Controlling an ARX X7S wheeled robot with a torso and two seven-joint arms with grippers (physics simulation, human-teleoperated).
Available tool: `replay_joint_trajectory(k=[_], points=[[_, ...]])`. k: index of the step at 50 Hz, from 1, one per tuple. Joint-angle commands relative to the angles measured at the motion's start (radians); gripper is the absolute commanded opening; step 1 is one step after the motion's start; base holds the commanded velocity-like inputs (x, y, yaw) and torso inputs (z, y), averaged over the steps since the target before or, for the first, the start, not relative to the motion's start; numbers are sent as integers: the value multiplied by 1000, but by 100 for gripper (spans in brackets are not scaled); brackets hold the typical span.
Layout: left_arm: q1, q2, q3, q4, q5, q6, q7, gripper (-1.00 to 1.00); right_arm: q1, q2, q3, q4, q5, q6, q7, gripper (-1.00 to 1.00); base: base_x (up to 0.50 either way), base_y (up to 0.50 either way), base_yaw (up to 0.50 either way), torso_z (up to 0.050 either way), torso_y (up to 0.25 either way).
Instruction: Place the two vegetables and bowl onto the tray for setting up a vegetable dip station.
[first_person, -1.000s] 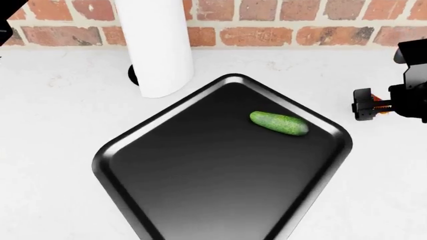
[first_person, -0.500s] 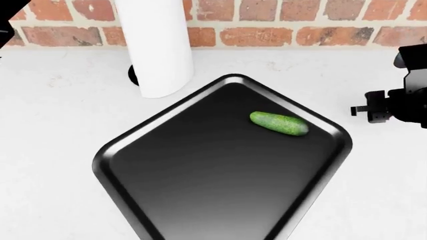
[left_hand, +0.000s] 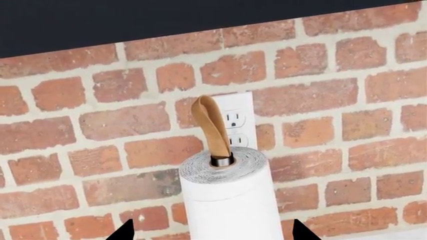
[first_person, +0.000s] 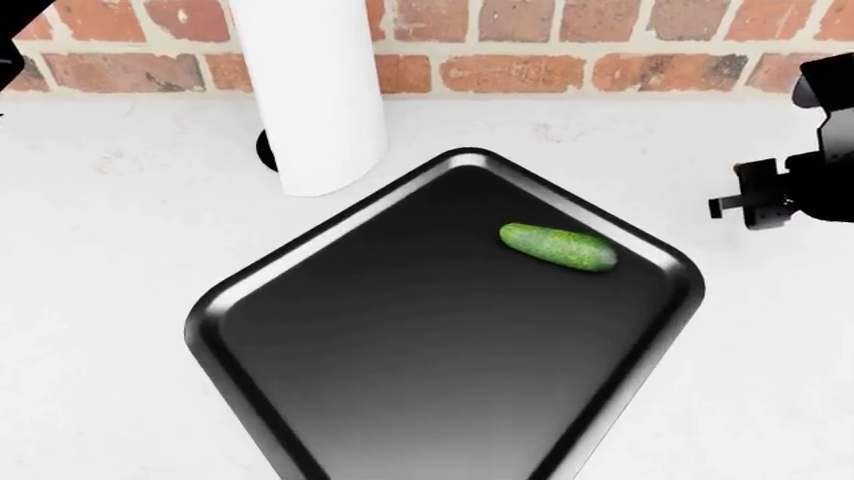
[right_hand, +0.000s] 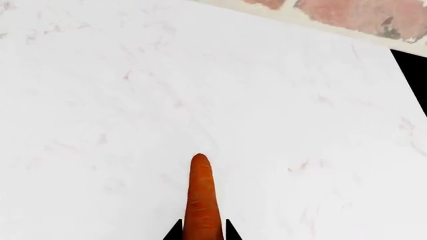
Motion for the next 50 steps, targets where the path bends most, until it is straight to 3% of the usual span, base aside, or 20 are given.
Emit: replay_joint_trajectory(k=[1,22,50], points=[[-1,-1,2,1,0,0,-1,100,94,11,-7,-127,18,85,-2,-100,0,0,0,0,0],[1,-5,4,1,1,3,1,100,161,-117,163,-197,282,264,192,-100,0,0,0,0,0],[-3,-8,5,1,2,5,7,100,143,-304,100,-197,340,229,190,-100,0,0,0,0,0]])
